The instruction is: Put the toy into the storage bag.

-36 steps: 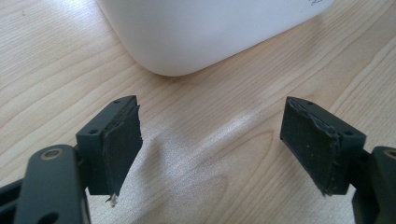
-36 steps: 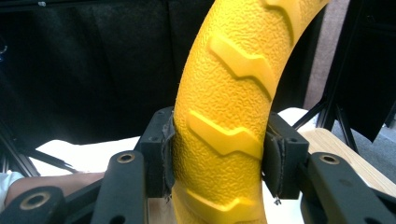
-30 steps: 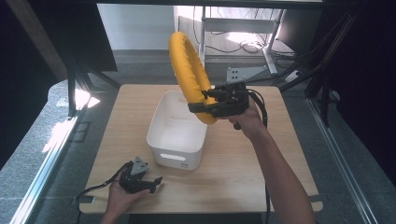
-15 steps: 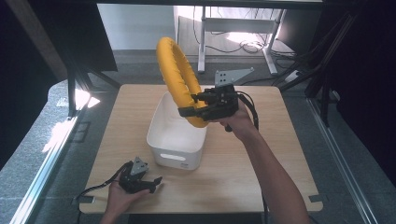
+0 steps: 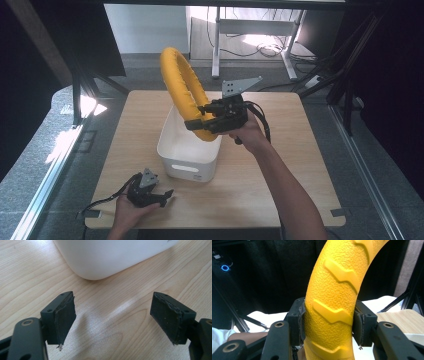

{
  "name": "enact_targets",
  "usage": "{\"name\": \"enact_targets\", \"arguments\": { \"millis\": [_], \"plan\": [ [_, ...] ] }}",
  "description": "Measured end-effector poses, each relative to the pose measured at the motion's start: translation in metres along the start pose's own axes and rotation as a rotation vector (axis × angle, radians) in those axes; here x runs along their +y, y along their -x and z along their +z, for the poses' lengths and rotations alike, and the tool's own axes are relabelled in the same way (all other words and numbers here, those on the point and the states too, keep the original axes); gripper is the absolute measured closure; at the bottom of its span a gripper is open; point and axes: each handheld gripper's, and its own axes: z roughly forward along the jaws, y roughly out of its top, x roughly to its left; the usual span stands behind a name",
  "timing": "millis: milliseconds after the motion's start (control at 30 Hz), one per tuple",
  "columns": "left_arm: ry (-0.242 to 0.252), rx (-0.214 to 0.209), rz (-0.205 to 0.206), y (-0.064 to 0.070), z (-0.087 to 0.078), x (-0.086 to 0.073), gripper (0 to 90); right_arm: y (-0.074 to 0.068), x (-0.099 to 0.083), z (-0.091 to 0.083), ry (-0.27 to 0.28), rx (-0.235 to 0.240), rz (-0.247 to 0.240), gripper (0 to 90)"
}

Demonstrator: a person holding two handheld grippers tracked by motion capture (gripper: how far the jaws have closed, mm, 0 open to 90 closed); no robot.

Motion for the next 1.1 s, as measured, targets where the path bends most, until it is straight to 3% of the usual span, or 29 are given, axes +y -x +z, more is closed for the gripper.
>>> {"name": "enact_targets", "arguments": {
  "millis": [1100],
  "plan": [
    [-0.006, 0.001, 0.004, 0.001, 0.001, -0.001, 20.5, 0.001, -0.023, 0.016, -0.040, 0.043, 0.035, 51.2]
  ]
}}
